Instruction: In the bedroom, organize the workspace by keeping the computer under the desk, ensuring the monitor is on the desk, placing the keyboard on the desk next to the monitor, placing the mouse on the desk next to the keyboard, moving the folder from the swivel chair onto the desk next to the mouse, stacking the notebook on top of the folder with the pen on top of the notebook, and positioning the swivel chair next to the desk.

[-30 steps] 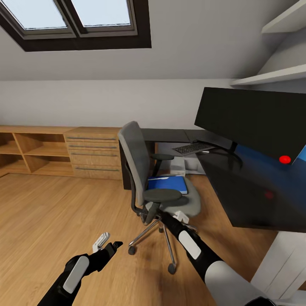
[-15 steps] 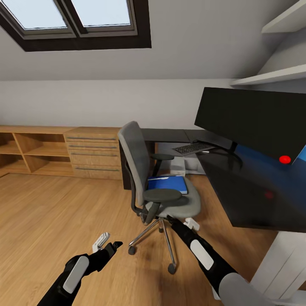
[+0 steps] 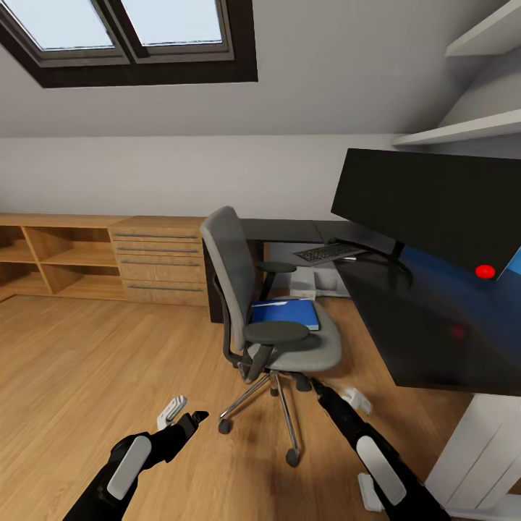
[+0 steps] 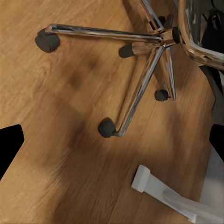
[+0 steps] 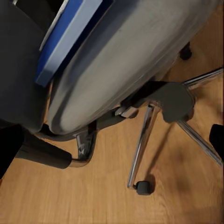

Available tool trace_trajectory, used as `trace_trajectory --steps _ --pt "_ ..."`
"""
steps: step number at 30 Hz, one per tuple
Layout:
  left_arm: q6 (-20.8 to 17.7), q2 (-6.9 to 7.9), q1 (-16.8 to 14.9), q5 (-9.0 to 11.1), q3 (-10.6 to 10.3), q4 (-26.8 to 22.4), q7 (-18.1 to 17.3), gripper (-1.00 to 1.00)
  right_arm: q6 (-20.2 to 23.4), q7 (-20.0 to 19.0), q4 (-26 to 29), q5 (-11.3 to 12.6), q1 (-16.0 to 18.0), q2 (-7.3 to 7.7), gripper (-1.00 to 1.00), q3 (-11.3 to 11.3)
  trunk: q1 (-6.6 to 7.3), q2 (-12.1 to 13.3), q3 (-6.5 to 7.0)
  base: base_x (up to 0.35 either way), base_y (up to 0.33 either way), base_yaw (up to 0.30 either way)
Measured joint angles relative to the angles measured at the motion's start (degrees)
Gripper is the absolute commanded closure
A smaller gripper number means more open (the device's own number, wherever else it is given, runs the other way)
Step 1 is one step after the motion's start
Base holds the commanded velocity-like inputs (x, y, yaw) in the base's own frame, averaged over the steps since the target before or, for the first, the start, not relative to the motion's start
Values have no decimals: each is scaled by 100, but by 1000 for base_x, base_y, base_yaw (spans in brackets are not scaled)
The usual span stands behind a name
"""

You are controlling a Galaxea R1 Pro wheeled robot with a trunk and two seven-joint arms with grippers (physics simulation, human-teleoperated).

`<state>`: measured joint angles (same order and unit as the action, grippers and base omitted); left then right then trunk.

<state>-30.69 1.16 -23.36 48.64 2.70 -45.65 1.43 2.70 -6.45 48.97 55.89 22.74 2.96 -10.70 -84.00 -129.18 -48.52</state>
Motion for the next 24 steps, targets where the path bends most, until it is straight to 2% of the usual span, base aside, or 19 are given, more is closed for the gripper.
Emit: trace_trajectory --steps 1,2,5,6,10,19,24 --pt "0 0 0 0 0 0 0 -100 7 4 54 10 -49 17 -100 132 0 0 0 0 0 0" --pt "0 0 0 0 0 0 0 -100 7 4 56 11 -51 17 -100 135 0 0 0 0 0 0" --pt "0 0 0 0 4 -4 3 -100 21 31 113 31 -145 41 -100 563 0 0 0 0 0 0" --pt "0 0 0 0 4 -4 3 -100 21 31 113 31 -146 41 -100 567 0 0 0 0 0 0" --pt "0 0 0 0 7 -12 5 -100 14 62 25 38 -181 58 -100 1022 0 0 0 0 0 0" --pt "24 248 74 50 30 -93 -22 -100 -35 -38 152 69 -108 25 -100 1033 0 0 0 0 0 0" --pt "24 248 75 51 30 -93 -22 -100 -35 -38 152 69 -108 25 -100 1033 0 0 0 0 0 0"
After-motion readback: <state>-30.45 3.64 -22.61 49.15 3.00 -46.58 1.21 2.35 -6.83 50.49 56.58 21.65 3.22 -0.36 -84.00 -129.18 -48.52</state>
